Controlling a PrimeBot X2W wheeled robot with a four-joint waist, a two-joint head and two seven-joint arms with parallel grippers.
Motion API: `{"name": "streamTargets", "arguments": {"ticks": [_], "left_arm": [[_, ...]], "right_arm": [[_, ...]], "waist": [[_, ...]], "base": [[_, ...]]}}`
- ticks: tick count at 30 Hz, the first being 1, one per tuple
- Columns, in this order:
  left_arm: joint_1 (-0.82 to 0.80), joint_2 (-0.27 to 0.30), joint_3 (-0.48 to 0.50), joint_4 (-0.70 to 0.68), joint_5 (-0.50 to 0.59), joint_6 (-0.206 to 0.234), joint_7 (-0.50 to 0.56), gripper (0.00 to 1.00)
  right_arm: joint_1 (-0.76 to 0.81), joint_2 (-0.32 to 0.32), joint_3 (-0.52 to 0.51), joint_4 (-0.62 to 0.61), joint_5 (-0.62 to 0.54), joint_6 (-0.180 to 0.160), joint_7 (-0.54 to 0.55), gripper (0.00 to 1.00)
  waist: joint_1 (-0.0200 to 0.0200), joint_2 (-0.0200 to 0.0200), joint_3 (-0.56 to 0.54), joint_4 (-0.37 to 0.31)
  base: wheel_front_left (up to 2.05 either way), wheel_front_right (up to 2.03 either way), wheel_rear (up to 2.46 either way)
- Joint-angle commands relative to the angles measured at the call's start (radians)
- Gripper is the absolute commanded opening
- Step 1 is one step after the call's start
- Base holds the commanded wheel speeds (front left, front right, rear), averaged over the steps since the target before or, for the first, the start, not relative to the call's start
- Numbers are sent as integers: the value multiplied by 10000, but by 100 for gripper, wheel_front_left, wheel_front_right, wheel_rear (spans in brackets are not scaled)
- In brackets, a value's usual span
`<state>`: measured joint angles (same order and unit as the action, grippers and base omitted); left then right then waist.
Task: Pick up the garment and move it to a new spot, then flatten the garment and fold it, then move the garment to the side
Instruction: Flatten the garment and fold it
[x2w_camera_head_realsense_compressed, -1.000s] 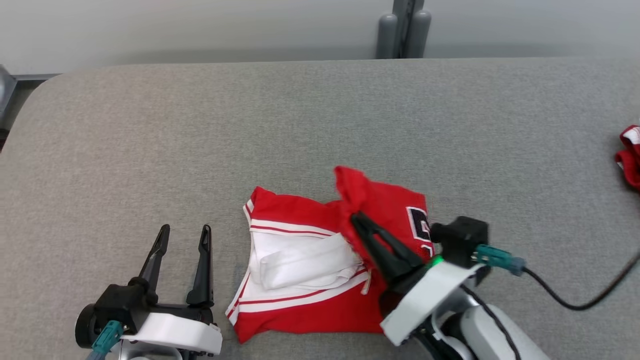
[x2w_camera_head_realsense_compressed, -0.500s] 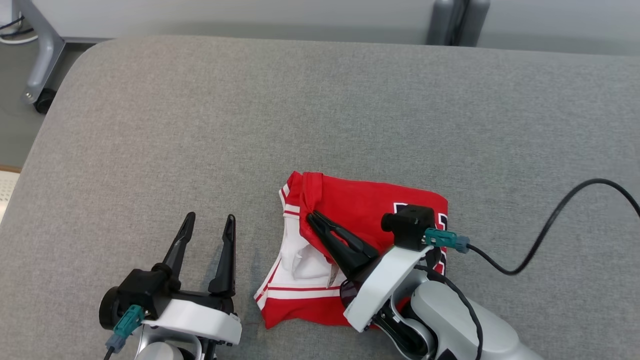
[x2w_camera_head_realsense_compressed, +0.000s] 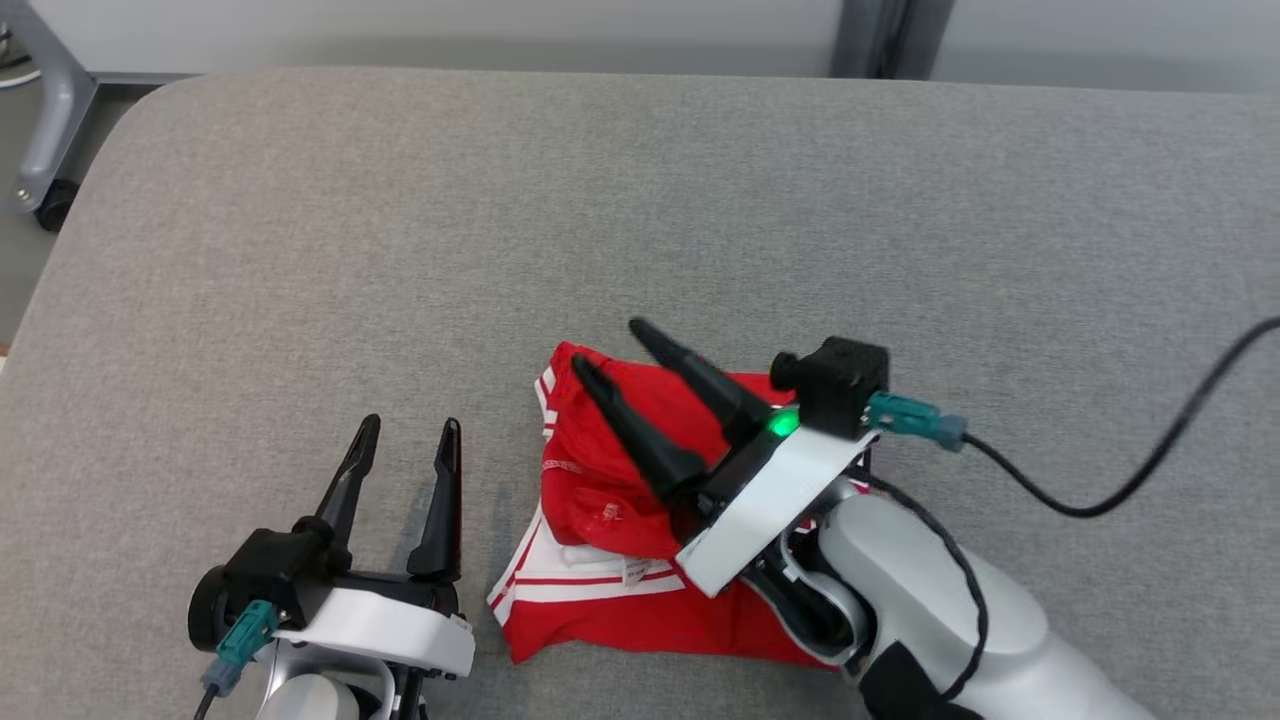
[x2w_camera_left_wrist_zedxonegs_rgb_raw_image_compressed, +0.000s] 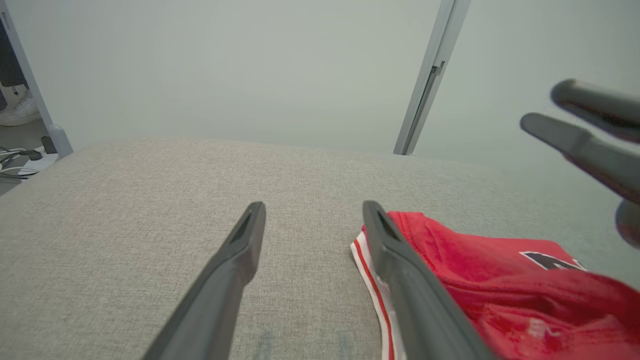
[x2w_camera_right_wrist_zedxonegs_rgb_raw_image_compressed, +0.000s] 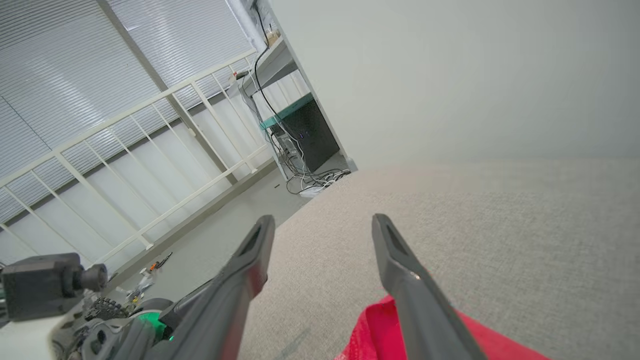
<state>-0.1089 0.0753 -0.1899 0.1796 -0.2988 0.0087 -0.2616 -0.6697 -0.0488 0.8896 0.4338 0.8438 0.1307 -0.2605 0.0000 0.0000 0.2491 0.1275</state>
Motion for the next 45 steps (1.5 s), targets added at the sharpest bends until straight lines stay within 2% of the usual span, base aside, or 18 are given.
{"name": "streamTargets", "arguments": {"ticks": [1,6,18,24,45], "left_arm": [[-13,47,72,2,46,-37,-41,100],[76,90,187,-64,117,-25,-41,100],[456,293,496,-144,110,155,-40,100],[887,440,596,-297,162,375,13,100],[2417,937,706,-1240,96,866,812,100]], "right_arm": [[128,-56,-221,-115,-222,3,-57,100],[705,-62,-1825,-783,-1371,1,-52,100],[3279,-1237,-5847,-1457,-3536,3,-53,100],[4862,-1401,-7584,-1939,-4420,3,160,100],[7391,-913,-8658,-3919,-5305,1,1801,100]], "waist": [[0,0,-52,-100],[0,0,-153,-344],[0,0,-602,-716],[0,0,-1052,-981],[0,0,-2707,-1168]], "base": [[0,0,0],[0,0,0],[0,0,0],[0,0,0],[0,0,0]]}}
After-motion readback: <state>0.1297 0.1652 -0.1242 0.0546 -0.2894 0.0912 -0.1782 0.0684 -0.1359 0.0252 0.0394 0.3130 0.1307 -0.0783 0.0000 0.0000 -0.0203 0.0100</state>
